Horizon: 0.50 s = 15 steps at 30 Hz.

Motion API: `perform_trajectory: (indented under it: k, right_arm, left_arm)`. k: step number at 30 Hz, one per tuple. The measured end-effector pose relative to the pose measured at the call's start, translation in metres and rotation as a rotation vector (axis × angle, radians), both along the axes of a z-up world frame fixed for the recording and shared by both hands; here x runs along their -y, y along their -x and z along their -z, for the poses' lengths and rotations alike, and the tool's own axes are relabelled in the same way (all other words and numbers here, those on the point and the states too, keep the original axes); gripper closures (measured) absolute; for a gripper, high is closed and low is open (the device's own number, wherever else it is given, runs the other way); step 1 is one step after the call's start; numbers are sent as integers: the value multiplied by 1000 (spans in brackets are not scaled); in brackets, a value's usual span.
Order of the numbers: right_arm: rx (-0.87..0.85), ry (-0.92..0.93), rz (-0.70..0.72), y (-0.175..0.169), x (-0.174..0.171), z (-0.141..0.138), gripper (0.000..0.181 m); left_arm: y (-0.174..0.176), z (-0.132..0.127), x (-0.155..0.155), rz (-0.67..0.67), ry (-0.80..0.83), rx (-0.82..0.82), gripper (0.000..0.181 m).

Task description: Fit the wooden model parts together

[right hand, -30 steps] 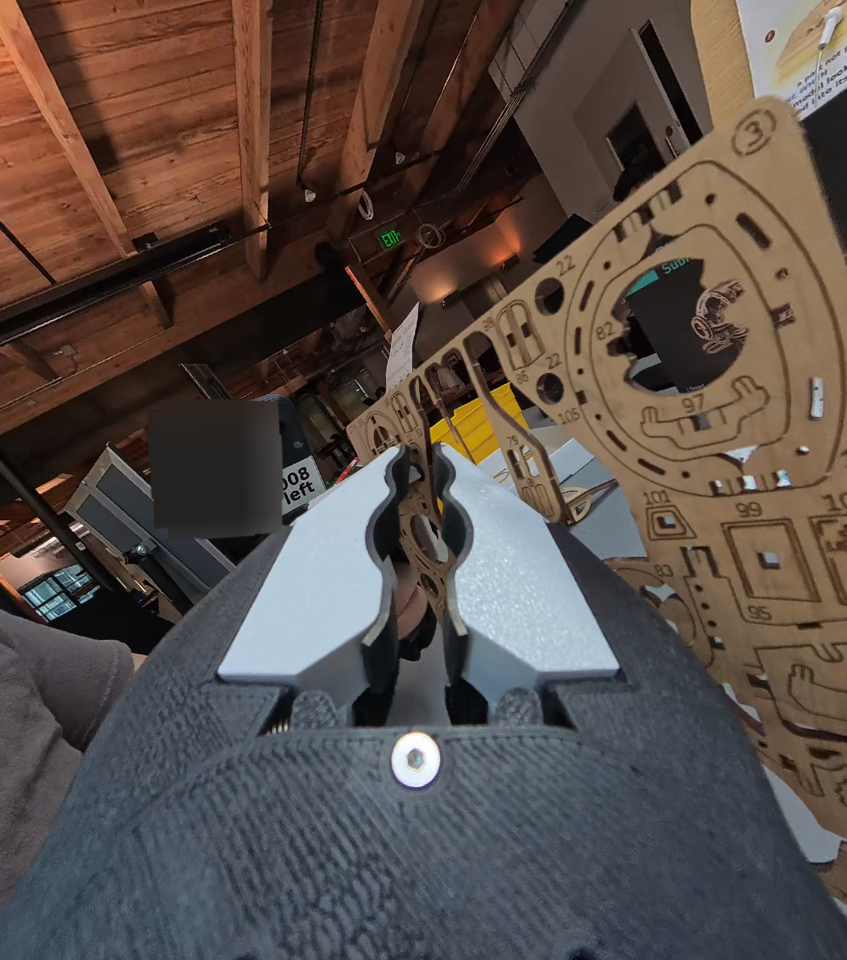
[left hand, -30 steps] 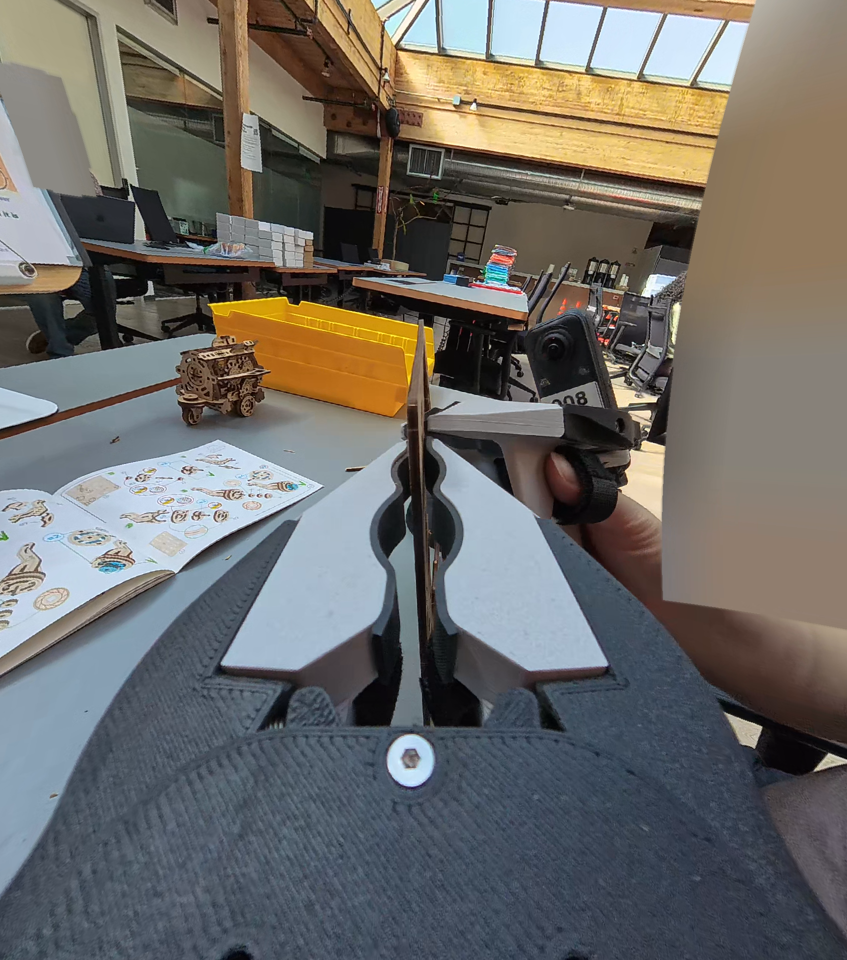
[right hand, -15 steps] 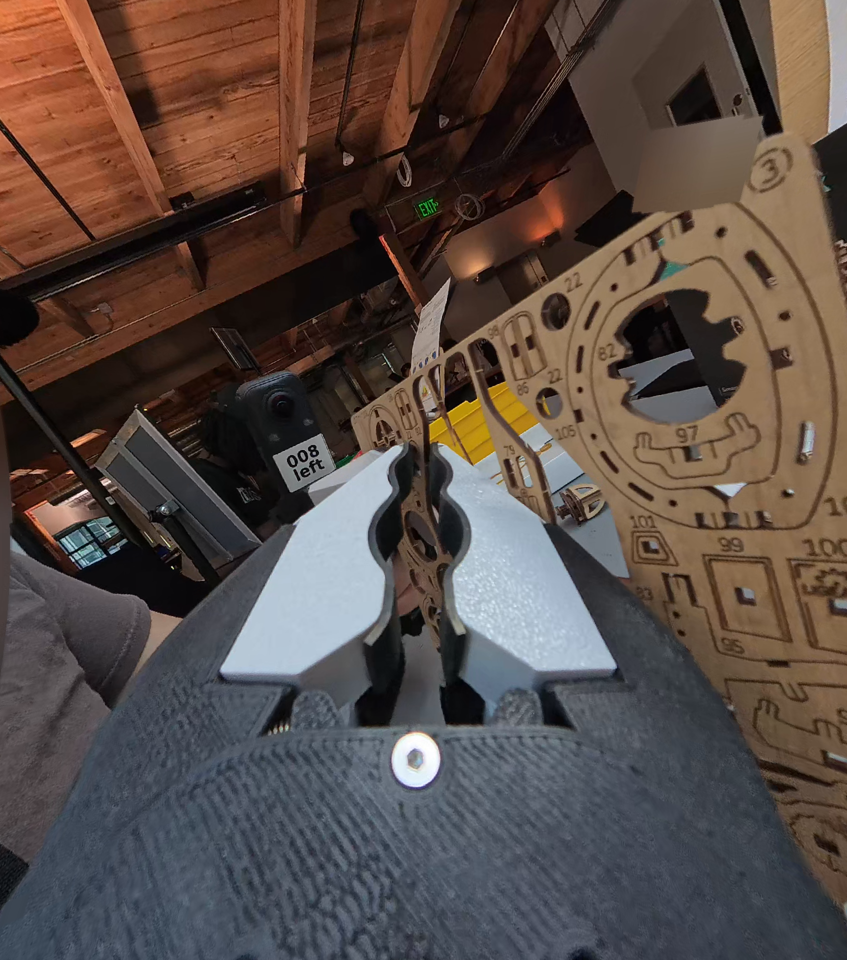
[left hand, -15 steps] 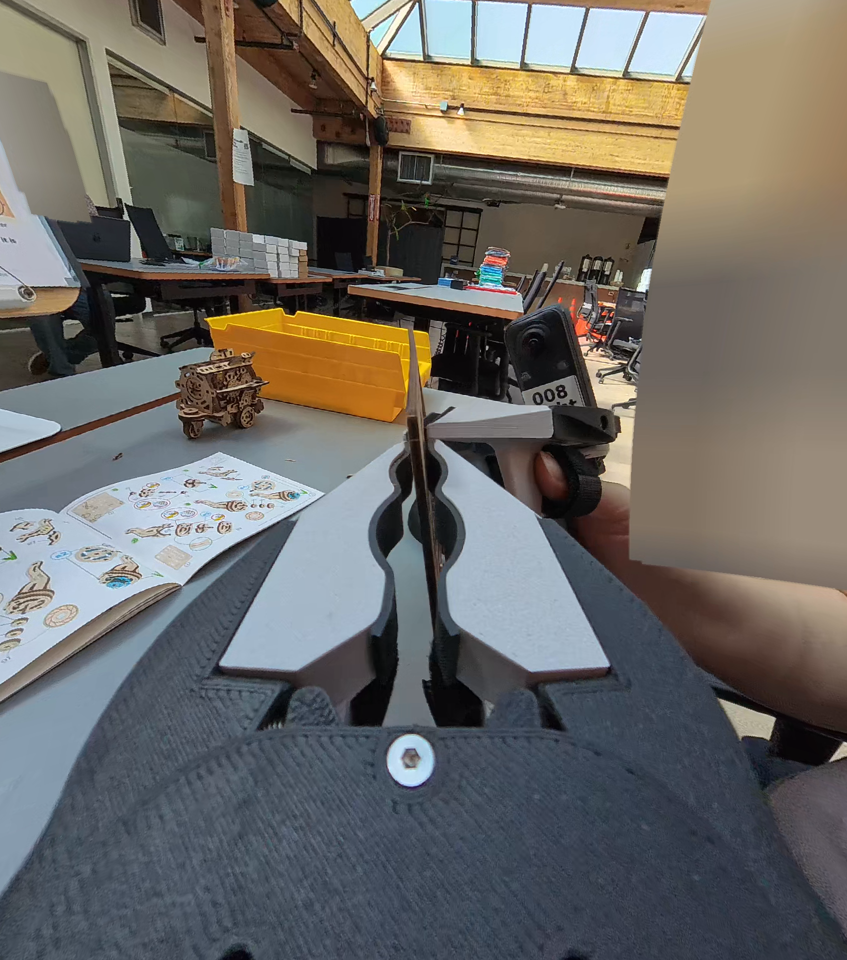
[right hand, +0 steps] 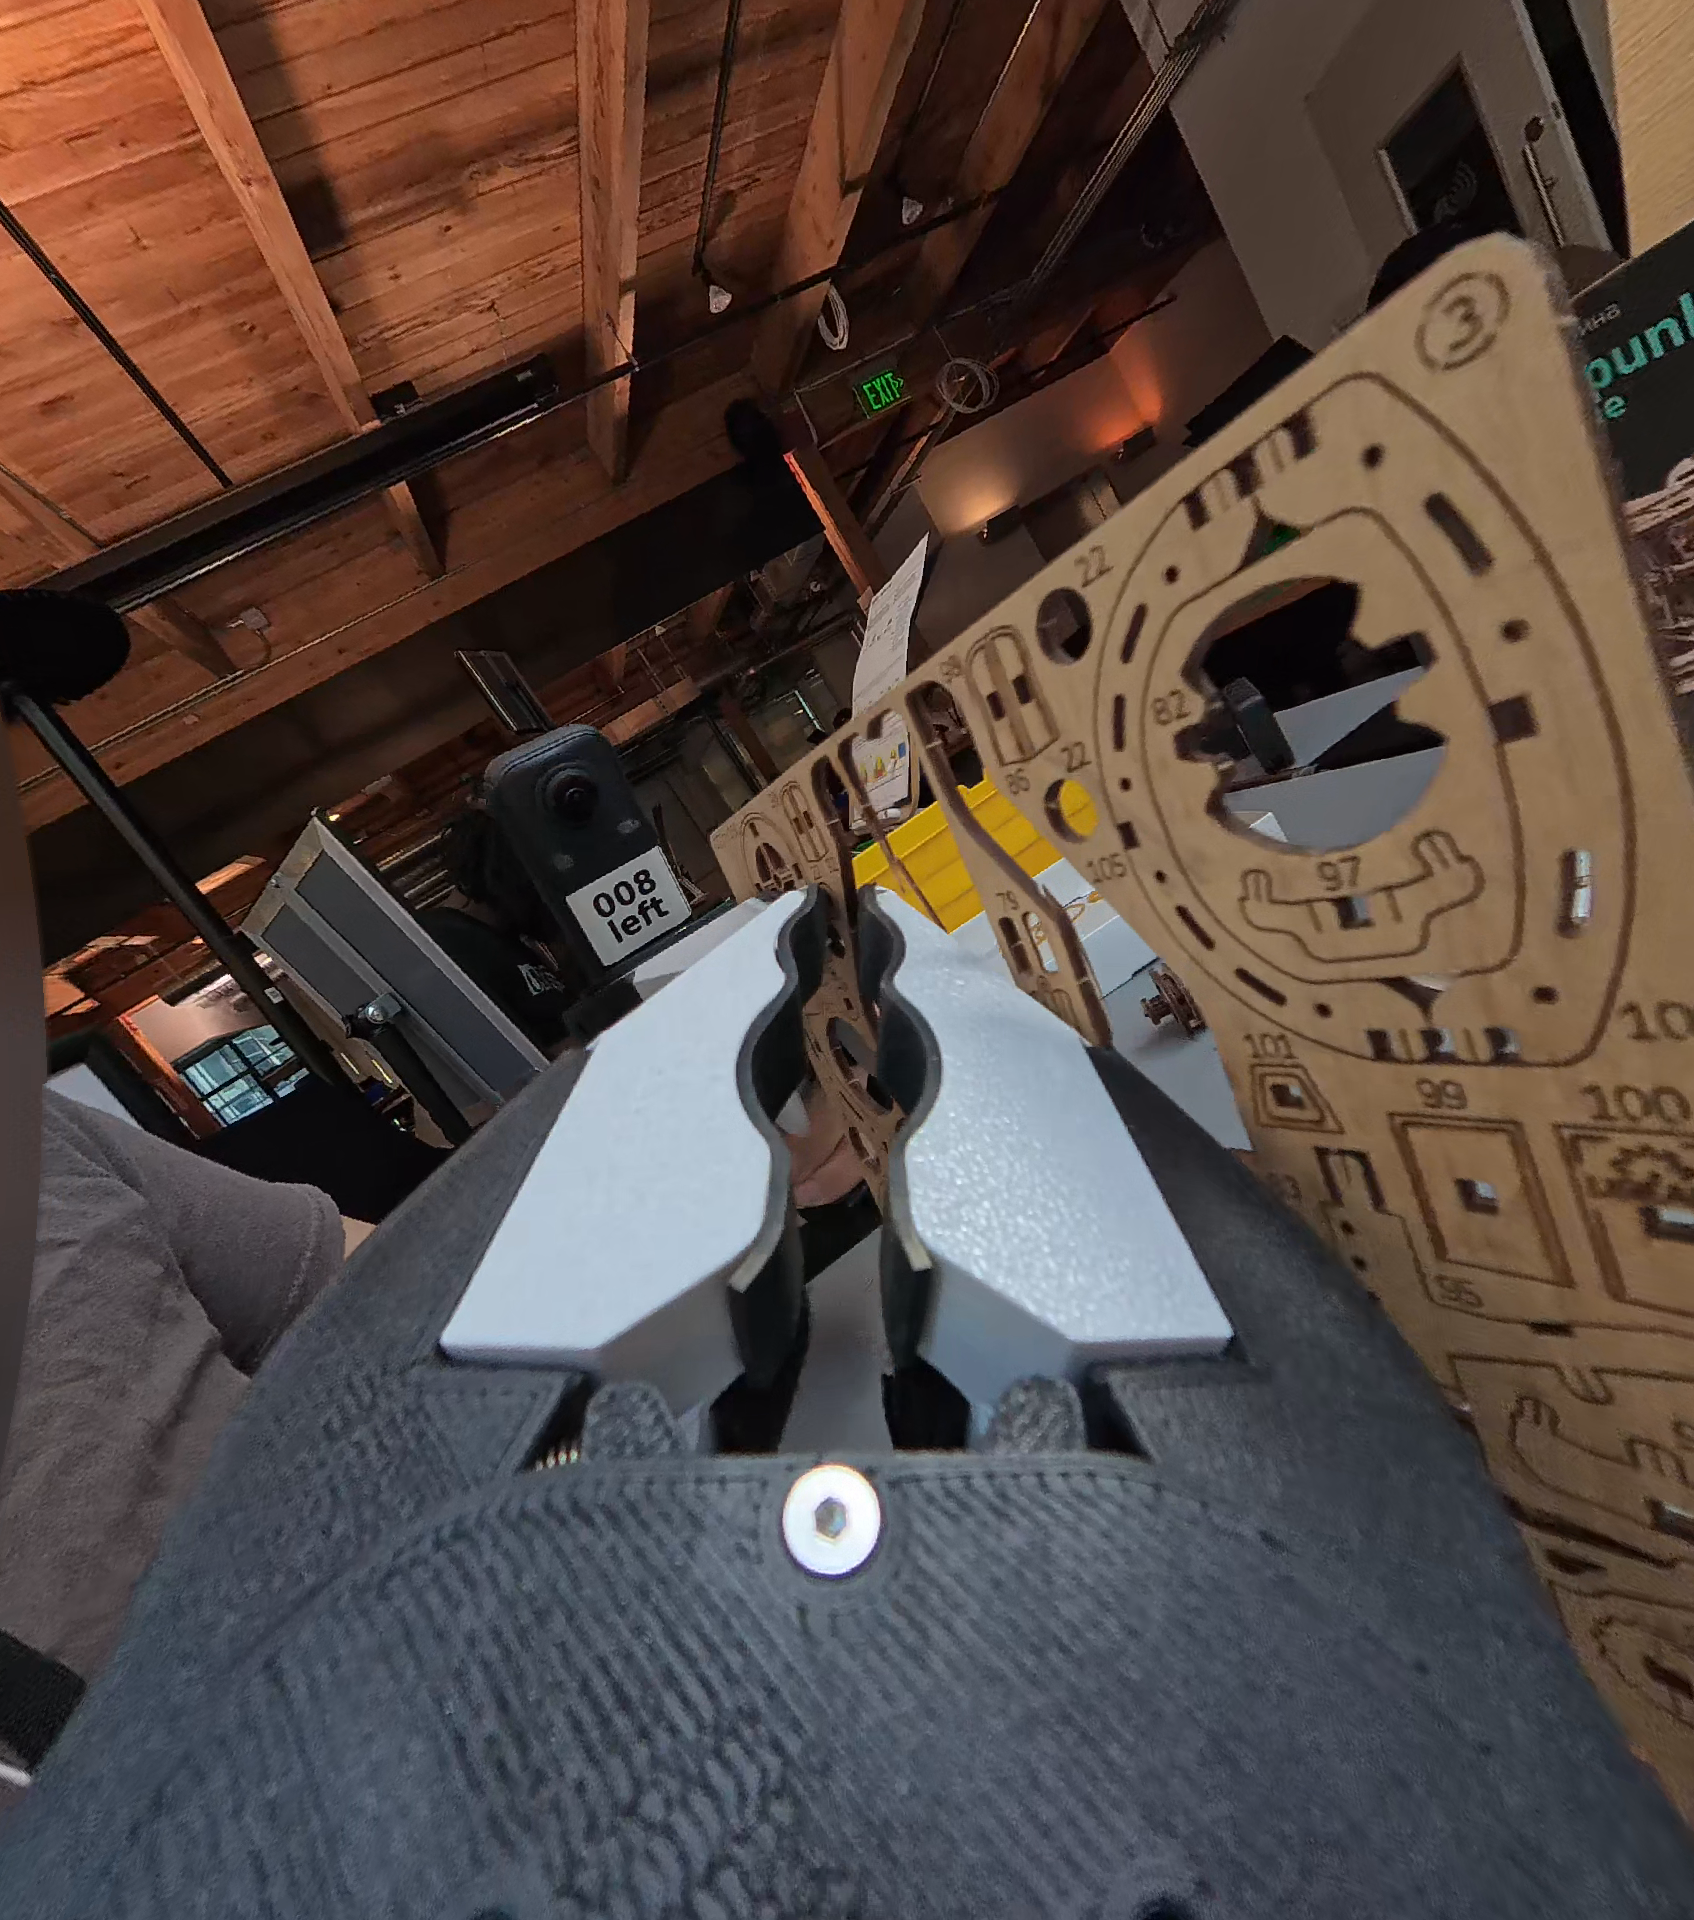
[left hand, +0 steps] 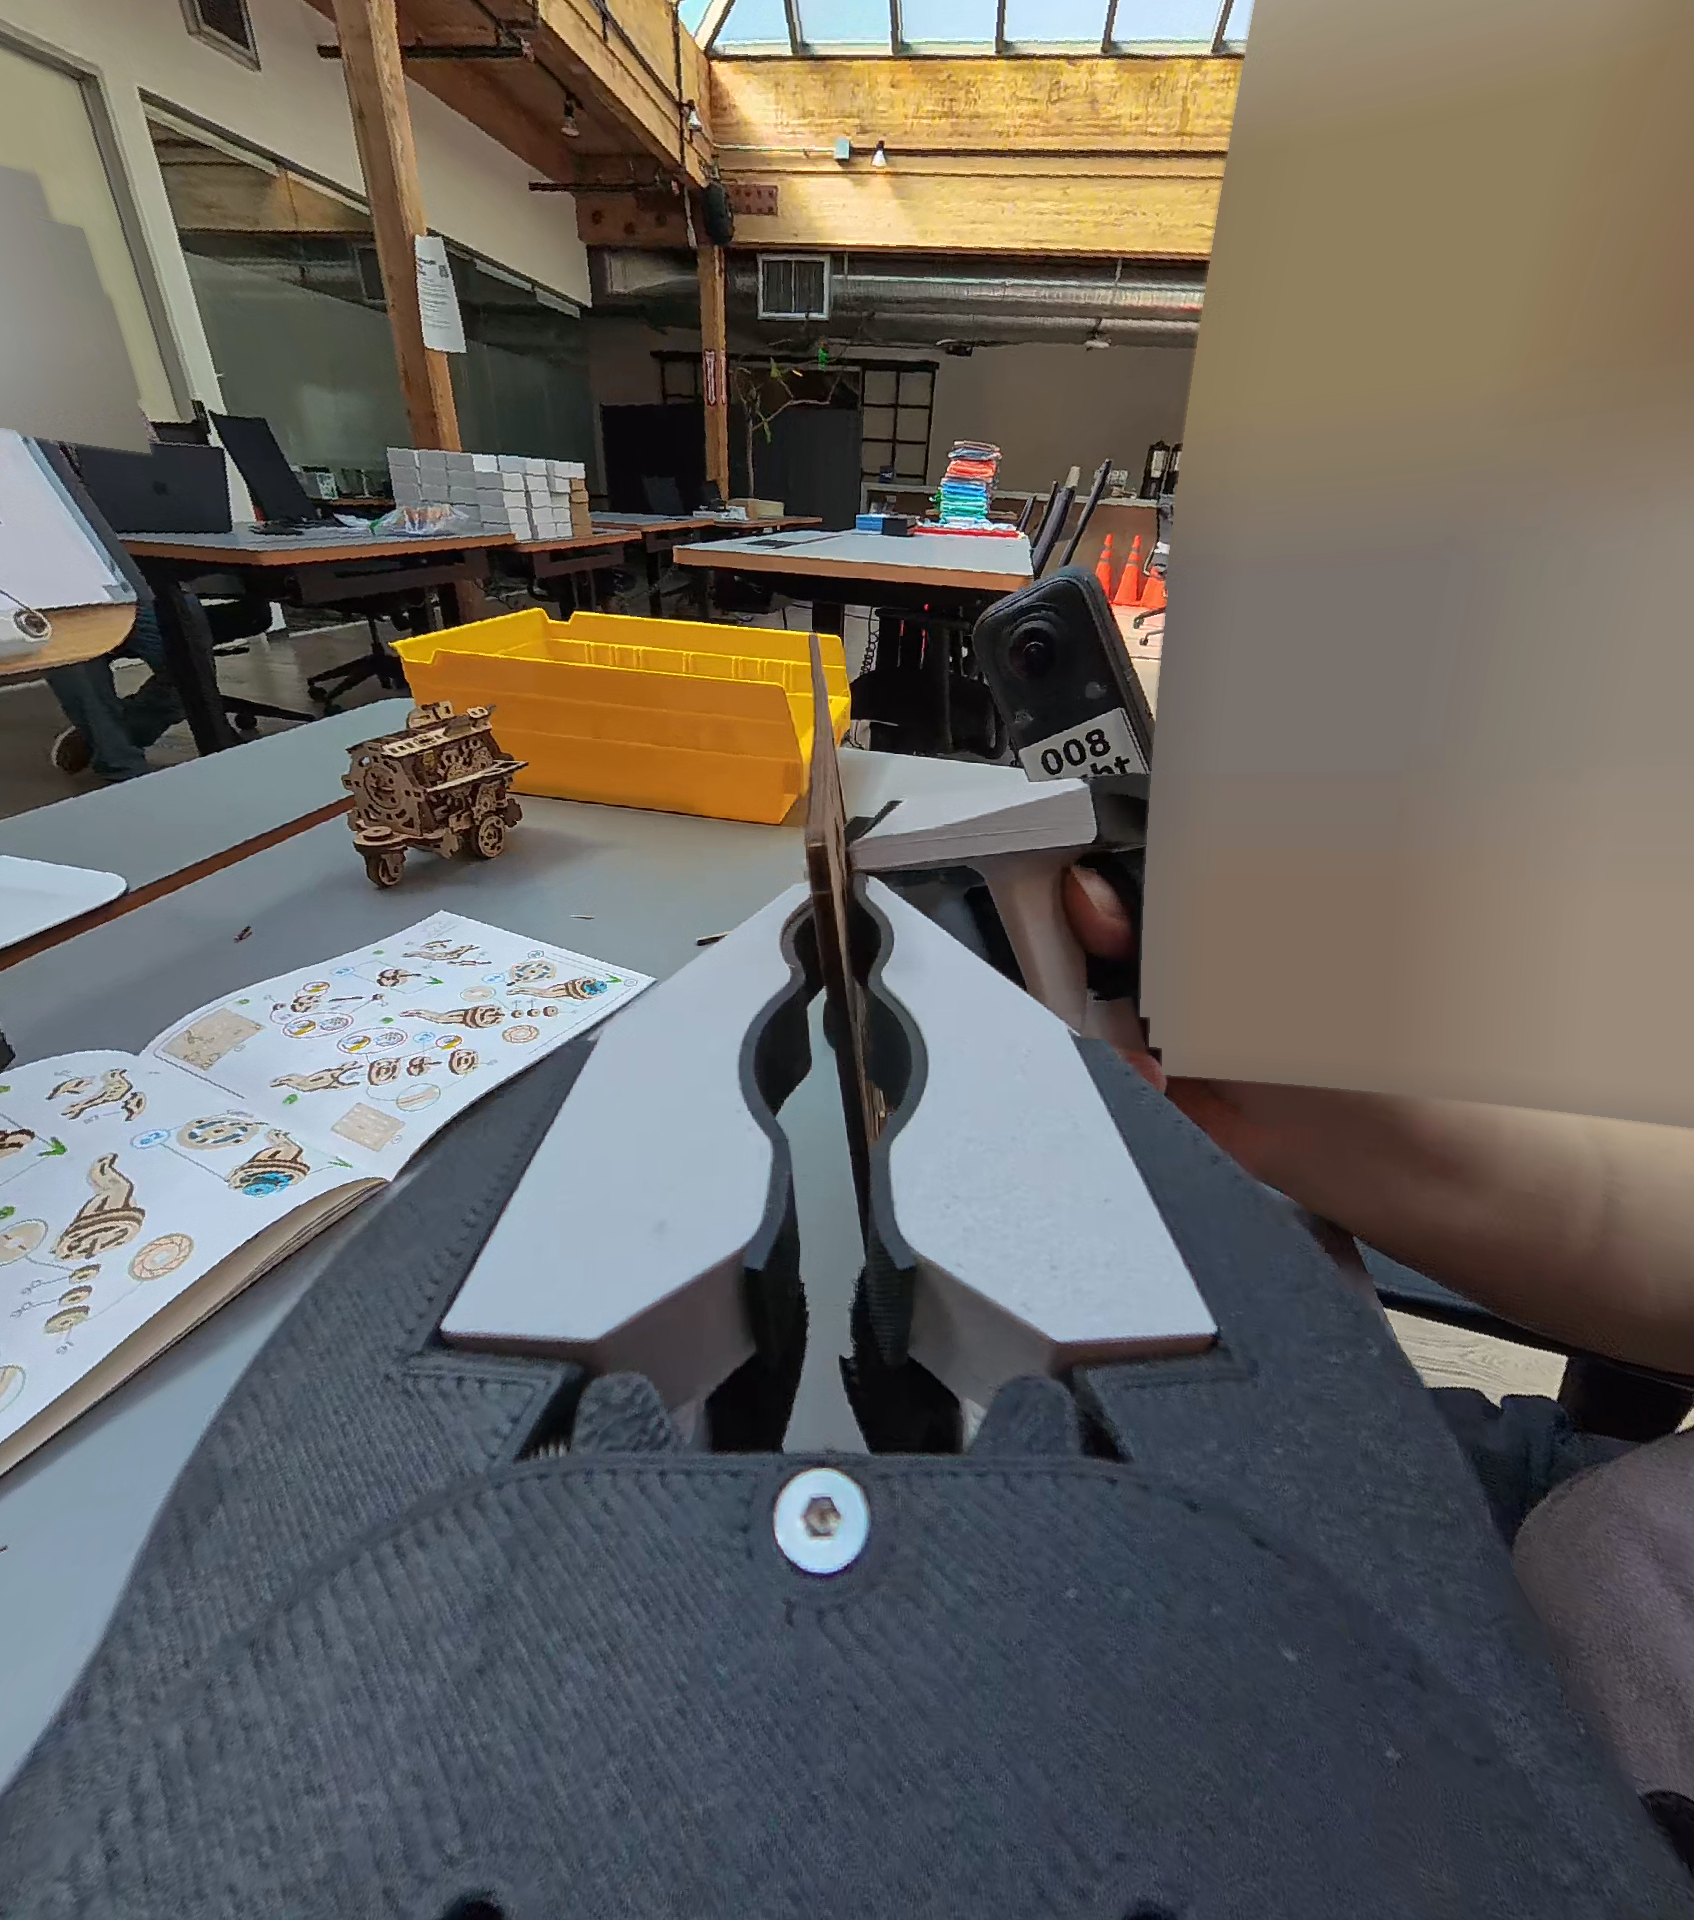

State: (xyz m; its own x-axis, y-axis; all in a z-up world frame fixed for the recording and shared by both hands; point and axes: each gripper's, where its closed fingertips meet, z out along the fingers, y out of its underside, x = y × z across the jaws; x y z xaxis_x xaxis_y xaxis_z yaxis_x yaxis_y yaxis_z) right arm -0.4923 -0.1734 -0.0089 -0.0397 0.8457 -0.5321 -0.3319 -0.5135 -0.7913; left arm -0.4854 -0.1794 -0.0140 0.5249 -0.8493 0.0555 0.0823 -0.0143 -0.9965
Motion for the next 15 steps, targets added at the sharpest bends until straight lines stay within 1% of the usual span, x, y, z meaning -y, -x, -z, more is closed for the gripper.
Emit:
perform_trajectory:
  k: [3,7,12,15]
  right_arm:
    - [9,10,4,1,-1,0,177]
    - [53,-23,19,3,-2,1,177]
    - [49,-4,18,4,-2,3,178]
    - [64,-12,42,2,-3,3,178]
  left_arm:
    - [1,0,-1,-7,7,4,180]
    - [2,1,-2,-44,5,3,180]
    - [3,2,-2,-76,-3,0,179]
    - [2,3,-3,-103,-18,-13,179]
